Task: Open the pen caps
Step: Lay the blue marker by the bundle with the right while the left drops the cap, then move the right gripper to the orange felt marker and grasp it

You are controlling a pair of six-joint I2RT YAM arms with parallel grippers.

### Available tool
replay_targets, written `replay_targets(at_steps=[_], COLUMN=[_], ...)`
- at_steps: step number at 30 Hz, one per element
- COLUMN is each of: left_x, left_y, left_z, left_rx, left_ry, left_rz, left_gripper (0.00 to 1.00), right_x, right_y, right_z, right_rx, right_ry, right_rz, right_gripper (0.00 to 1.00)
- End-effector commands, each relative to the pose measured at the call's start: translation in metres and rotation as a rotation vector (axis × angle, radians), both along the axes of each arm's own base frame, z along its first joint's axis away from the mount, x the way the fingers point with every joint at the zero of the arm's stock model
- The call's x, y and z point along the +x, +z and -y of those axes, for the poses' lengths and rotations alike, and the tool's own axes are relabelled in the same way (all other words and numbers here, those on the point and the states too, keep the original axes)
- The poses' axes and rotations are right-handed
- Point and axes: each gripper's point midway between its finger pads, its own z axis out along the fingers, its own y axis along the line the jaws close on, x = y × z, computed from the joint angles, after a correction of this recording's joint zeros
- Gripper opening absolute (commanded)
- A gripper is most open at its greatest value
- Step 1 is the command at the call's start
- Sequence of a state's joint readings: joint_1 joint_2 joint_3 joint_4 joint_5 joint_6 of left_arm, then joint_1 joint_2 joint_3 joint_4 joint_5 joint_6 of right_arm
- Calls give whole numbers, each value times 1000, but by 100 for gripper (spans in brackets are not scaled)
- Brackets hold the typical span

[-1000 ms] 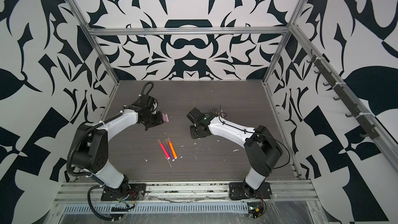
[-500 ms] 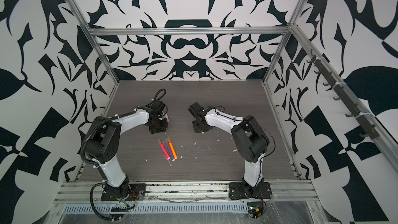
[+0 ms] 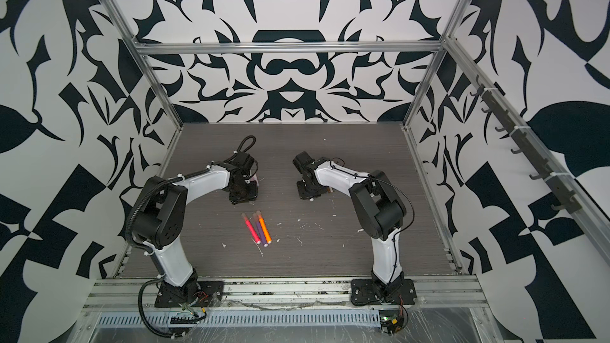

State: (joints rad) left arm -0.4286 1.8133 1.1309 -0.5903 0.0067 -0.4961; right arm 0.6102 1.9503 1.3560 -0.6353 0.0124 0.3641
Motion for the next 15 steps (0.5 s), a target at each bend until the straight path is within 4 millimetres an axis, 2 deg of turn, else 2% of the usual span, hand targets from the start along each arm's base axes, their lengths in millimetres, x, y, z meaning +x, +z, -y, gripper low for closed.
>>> replay_targets(at_steps=[1, 5, 7, 10, 15], left_x=[-4, 2, 4, 6, 4], left_y=[19, 50, 65, 85, 110], left_z=[-4, -4, -3, -2, 0], left_rx=[9, -13, -28, -57, -115], left_ry=[3, 10, 15, 28, 35], left_rz=[13, 87, 122, 168, 244], left_gripper=[34, 35, 35, 35, 36], right_x=[6, 6, 6, 5, 4], right_y=[12, 10, 10, 12, 16], right_z=[-5, -4, -2, -2, 0], right_rx=[22, 20, 13, 11, 10], right_ry=[20, 21, 19, 20, 20], right_rz=[12, 8, 8, 12, 16], right_gripper=[7, 15, 27, 36, 38])
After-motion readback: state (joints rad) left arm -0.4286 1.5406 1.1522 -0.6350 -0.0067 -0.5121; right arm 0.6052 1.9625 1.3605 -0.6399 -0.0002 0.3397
